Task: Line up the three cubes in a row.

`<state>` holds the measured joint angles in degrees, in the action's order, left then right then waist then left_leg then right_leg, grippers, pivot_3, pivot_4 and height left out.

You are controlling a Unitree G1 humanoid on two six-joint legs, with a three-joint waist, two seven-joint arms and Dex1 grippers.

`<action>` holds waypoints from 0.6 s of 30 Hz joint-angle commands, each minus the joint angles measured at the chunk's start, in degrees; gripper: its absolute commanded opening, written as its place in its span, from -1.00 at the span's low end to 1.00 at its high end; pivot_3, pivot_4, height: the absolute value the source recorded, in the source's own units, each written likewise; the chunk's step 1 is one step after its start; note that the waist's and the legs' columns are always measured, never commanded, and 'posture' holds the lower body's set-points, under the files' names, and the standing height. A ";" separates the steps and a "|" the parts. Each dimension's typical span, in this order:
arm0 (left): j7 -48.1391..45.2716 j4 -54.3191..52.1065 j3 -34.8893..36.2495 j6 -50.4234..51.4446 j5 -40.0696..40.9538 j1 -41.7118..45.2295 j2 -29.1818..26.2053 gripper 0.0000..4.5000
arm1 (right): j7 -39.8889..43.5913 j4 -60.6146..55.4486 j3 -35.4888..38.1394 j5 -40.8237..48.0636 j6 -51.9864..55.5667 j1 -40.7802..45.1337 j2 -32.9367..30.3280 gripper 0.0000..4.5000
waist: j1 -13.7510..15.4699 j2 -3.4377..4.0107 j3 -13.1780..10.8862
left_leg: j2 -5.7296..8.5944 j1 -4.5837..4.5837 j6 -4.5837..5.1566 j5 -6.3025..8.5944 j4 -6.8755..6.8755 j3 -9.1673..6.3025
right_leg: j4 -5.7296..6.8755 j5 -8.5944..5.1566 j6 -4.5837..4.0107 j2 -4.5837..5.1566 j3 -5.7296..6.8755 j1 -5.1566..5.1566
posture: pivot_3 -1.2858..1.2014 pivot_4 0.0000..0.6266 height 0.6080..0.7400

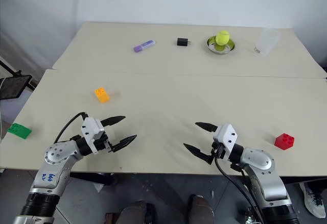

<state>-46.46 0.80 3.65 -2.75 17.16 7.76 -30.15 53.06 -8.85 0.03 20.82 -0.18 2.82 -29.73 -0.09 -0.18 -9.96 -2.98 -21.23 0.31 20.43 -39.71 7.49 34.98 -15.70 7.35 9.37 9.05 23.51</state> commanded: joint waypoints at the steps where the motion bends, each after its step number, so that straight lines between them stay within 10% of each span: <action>1: 1.87 -0.12 1.69 -0.90 -0.92 1.07 -0.23 0.99 | -0.38 -0.60 0.89 0.58 -1.41 0.36 0.60 1.00 | 0.00 0.00 0.00 | 0.00 0.00 0.00 0.00 0.00 0.00 | 0.00 0.00 0.00 0.00 0.00 0.00 | 0.03 -0.52 1.00; 7: -0.67 -1.29 1.94 2.26 2.77 2.70 -0.39 0.99 | -3.55 -4.63 5.16 3.33 0.92 -0.63 0.28 1.00 | 0.08 0.00 0.00 | 0.00 -0.01 0.00 0.00 0.00 -0.01 | 0.01 0.00 0.00 0.00 0.00 0.00 | 0.03 -0.52 1.00; 18: -13.08 0.05 -6.17 7.37 5.93 15.49 1.69 0.99 | -14.70 -19.77 47.70 16.42 11.77 -25.90 -3.43 1.00 | 1.64 0.01 0.00 | 0.08 -0.04 0.04 0.01 -0.07 -0.09 | -0.16 0.02 0.04 0.00 0.00 -0.15 | 0.03 -0.52 1.00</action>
<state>-57.88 1.19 -0.69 4.92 22.82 22.55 -29.29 39.25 -26.98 41.16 35.50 11.70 -20.50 -34.23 1.55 -0.17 -9.96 -2.90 -21.26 0.34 20.45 -39.74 7.40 34.81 -15.68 7.38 9.36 9.05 23.37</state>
